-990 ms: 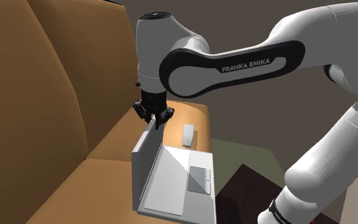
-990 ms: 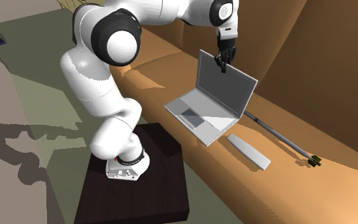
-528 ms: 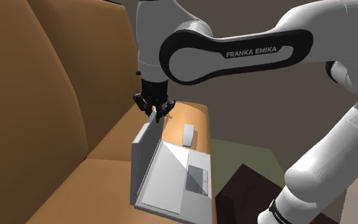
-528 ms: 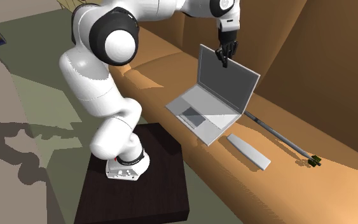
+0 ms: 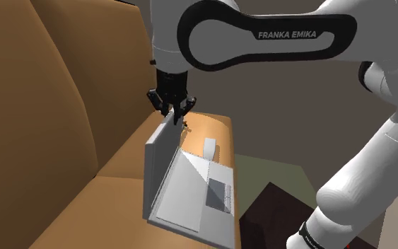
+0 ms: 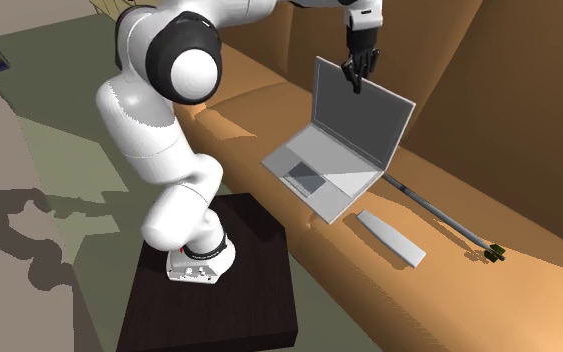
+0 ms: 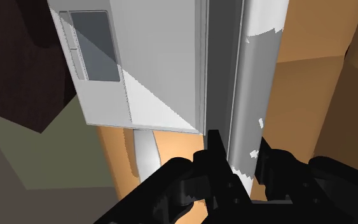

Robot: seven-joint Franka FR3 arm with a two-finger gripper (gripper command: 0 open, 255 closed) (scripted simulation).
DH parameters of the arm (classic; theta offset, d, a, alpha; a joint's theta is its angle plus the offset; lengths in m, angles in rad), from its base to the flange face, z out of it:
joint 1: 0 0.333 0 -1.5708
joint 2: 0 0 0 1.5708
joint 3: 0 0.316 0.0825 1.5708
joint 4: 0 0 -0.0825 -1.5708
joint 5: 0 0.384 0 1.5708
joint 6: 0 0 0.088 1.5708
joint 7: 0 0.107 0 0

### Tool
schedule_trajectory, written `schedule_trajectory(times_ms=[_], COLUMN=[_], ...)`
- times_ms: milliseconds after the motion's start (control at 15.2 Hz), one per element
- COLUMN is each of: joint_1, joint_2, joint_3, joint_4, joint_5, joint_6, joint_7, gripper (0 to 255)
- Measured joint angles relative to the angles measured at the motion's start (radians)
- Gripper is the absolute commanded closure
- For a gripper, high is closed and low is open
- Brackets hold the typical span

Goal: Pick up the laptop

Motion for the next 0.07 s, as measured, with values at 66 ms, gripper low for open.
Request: schedule_trajectory(times_ms=[66], joint_1=[0.000], joint_2=[0.003], joint_3=[0.001], joint_4=[0.011], joint_5=[-0.002], joint_6=[-0.010], joint_7=[-0.001], gripper=[255])
